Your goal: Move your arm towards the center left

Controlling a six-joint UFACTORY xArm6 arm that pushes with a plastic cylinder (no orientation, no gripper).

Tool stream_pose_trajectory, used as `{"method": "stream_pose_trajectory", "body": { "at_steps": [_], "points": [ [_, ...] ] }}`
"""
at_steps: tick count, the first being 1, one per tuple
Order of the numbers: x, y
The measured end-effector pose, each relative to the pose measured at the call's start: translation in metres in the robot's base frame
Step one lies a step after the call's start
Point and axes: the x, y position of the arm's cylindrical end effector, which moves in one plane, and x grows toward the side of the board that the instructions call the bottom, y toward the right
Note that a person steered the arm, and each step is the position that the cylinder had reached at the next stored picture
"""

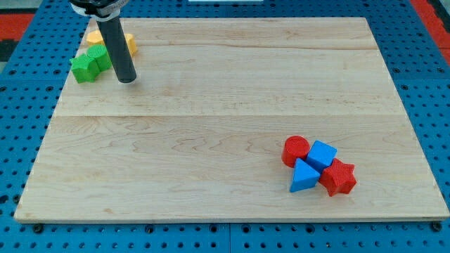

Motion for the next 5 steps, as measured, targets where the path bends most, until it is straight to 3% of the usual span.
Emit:
{"method": "stream_pose_trajectory", "body": {
  "at_steps": [1,2,5],
  "points": [
    [0.0,0.0],
    [-0.01,0.044],
    [-0.012,0.043]
  ]
}}
